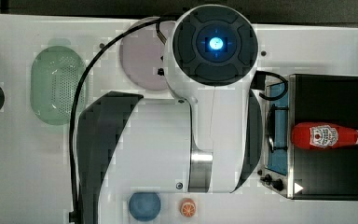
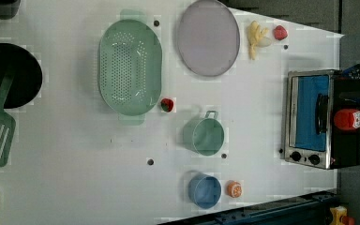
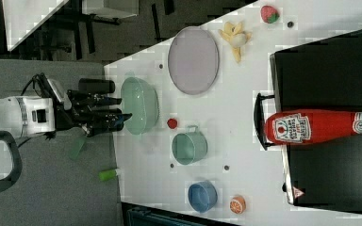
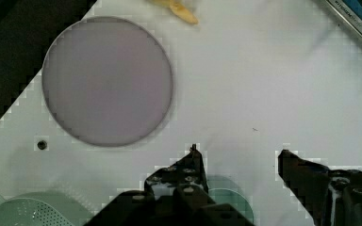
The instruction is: Pick Ketchup from oven and place it on table.
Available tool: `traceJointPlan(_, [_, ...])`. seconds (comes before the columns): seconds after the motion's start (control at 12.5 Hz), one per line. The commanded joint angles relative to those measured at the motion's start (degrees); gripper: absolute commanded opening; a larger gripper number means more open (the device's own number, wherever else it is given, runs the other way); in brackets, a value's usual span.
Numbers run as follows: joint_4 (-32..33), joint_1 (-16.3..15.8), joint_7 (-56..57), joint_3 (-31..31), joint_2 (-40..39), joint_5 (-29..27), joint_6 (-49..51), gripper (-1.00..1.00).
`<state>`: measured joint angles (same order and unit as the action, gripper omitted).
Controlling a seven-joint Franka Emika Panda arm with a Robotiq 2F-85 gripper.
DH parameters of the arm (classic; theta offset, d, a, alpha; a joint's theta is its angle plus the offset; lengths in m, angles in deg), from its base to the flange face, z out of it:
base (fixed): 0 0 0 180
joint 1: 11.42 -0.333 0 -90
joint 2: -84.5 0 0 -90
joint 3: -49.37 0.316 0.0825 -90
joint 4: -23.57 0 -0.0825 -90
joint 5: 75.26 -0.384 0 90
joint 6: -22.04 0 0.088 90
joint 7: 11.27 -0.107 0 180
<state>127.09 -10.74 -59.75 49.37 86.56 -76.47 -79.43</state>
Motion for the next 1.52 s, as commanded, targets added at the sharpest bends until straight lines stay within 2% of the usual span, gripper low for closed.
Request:
traceJointPlan(0.08, [15.26,1.58,2.83,0.03,26.63,0.68,11.41,0.58])
traceJointPlan(0.16, [15.3,1.6,2.83,-0.26,26.56,0.68,11.41,0.84])
traceJointPlan(0.24, [15.39,1.65,2.83,-0.68,26.42,0.71,11.15,1.0])
traceJointPlan(0.72, [15.39,3.66,2.85,-9.52,20.64,0.87,7.95,1.0])
traceJointPlan(0.96, [15.38,4.46,3.42,-16.42,16.32,3.14,-3.94,1.0])
traceJointPlan(1.52, [15.24,4.97,3.42,-26.89,4.37,4.16,-20.61,1.0])
